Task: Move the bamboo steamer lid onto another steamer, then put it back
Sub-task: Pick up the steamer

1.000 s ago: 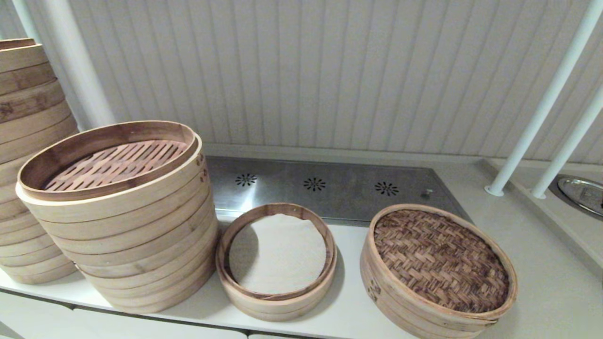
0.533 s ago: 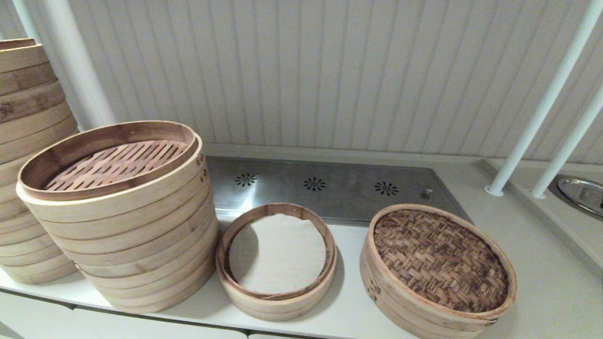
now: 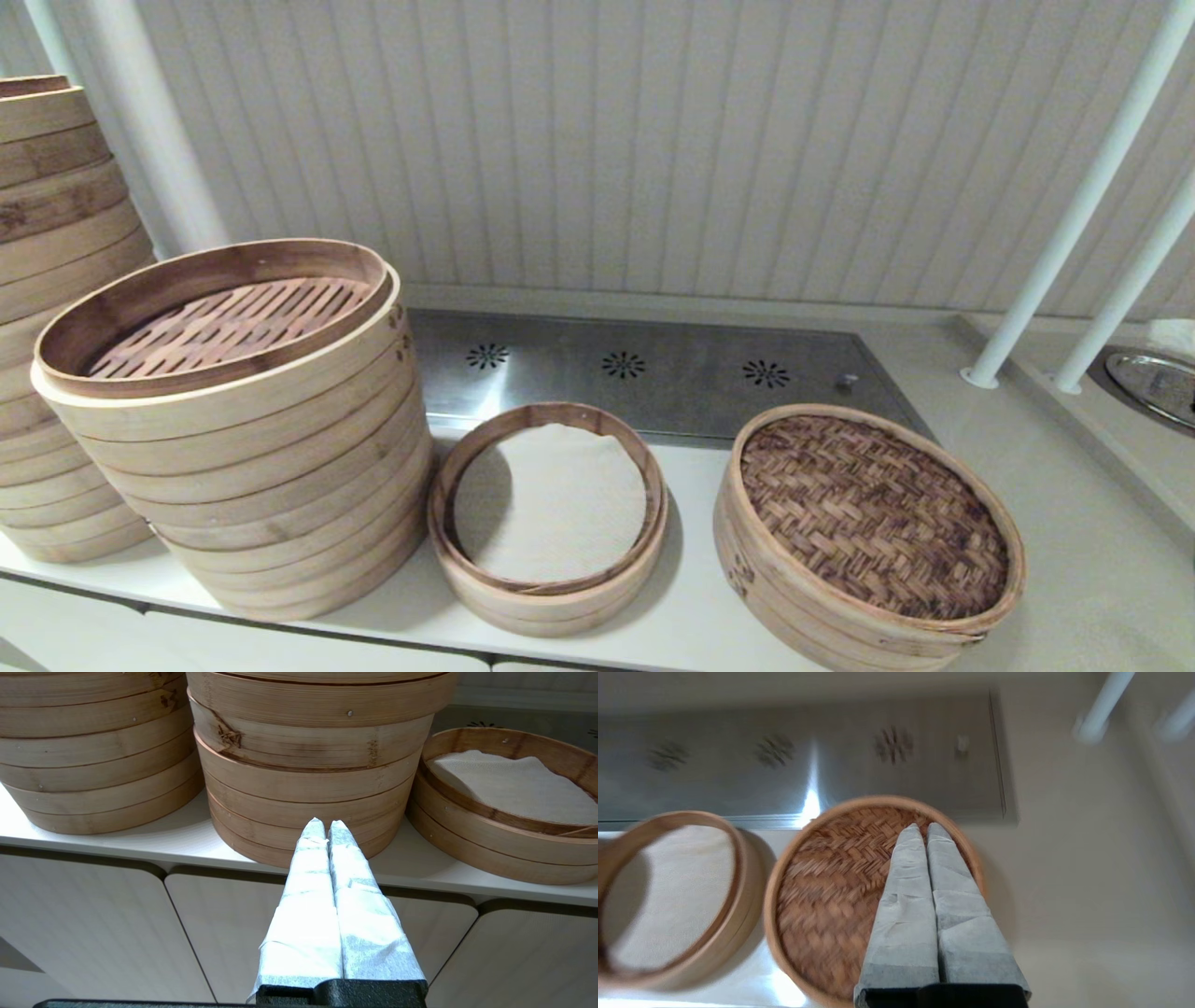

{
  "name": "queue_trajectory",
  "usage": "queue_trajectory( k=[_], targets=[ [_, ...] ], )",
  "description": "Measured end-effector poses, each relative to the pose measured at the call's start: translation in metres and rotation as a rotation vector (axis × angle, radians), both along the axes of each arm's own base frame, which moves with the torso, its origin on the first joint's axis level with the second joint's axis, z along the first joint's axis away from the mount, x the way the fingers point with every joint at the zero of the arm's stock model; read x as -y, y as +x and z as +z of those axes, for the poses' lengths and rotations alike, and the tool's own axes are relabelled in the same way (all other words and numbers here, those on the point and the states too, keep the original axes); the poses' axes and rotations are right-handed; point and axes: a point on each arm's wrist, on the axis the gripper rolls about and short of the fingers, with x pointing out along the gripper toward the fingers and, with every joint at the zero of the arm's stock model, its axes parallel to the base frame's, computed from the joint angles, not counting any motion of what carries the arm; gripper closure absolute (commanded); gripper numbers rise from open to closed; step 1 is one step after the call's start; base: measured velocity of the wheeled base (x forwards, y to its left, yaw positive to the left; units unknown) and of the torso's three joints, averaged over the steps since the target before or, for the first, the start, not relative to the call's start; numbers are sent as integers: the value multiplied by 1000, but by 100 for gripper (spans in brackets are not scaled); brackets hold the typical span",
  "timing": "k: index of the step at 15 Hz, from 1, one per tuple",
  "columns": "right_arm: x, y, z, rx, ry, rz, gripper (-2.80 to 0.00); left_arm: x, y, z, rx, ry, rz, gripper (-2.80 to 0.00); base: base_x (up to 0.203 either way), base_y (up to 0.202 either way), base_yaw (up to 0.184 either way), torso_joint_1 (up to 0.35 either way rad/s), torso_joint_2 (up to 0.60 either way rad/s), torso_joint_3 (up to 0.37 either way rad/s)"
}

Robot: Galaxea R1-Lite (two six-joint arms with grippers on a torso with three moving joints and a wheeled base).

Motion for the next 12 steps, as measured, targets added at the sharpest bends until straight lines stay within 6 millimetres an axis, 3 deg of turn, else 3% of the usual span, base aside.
queue_trajectory(
  k=[2,4,8,9,12],
  targets=[
    [-9,52,-1,-123,27,-56,0,0,0,0,0,0,0,0,0,0,0,0,0,0],
    [-32,95,-13,-246,35,-89,0,0,0,0,0,0,0,0,0,0,0,0,0,0],
    [-66,146,-51,-436,29,-131,0,0,0,0,0,0,0,0,0,0,0,0,0,0],
    [-69,154,-61,-469,40,-151,-280,0,0,0,0,0,1,0,0,0,0,0,0,0],
    [-74,162,-86,-543,81,-196,-280,0,0,0,0,0,1,0,0,0,0,0,0,0]
  ],
)
